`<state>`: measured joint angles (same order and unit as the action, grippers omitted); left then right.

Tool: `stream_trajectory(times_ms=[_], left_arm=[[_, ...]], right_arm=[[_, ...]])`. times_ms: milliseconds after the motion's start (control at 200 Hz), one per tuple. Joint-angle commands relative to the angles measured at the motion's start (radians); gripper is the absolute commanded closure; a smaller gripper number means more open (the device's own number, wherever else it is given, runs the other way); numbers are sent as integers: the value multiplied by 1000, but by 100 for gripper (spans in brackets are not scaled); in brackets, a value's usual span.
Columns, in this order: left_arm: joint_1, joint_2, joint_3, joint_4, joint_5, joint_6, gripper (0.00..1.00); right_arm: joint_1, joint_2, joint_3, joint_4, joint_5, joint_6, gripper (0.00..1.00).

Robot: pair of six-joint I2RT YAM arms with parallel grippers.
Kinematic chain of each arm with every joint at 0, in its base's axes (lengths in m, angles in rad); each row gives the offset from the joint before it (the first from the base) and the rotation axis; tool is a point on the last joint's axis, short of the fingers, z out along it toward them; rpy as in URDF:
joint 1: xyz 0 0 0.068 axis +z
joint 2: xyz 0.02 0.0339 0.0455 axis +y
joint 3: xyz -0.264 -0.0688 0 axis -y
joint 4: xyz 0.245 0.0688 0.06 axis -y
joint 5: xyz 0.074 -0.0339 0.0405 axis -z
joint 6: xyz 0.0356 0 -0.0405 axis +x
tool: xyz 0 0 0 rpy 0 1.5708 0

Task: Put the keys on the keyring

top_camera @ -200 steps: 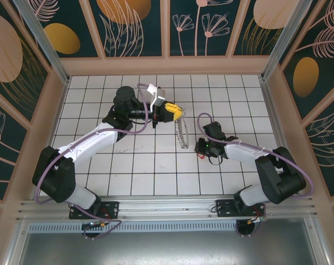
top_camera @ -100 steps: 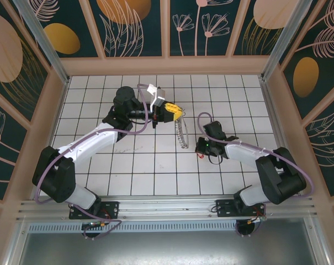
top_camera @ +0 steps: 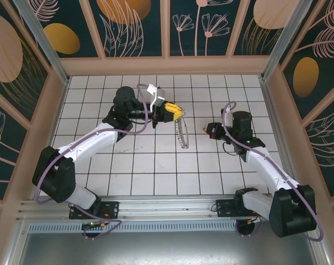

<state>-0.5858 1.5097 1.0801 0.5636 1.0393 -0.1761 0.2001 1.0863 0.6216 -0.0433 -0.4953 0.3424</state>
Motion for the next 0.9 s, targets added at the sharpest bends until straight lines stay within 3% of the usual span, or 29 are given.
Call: stream_trajectory(times_ms=[0, 245, 896], left_arm=[[-6, -18, 22, 4, 8, 21, 100], [-5, -2, 61, -70, 19, 57, 100], [-6, 63, 124, -123, 45, 71, 100]], right_arm=[[-16, -38, 38, 104, -187, -84, 100], [-22, -90, 65, 230, -384, -123, 100], [4, -205, 170, 281, -358, -78, 100]])
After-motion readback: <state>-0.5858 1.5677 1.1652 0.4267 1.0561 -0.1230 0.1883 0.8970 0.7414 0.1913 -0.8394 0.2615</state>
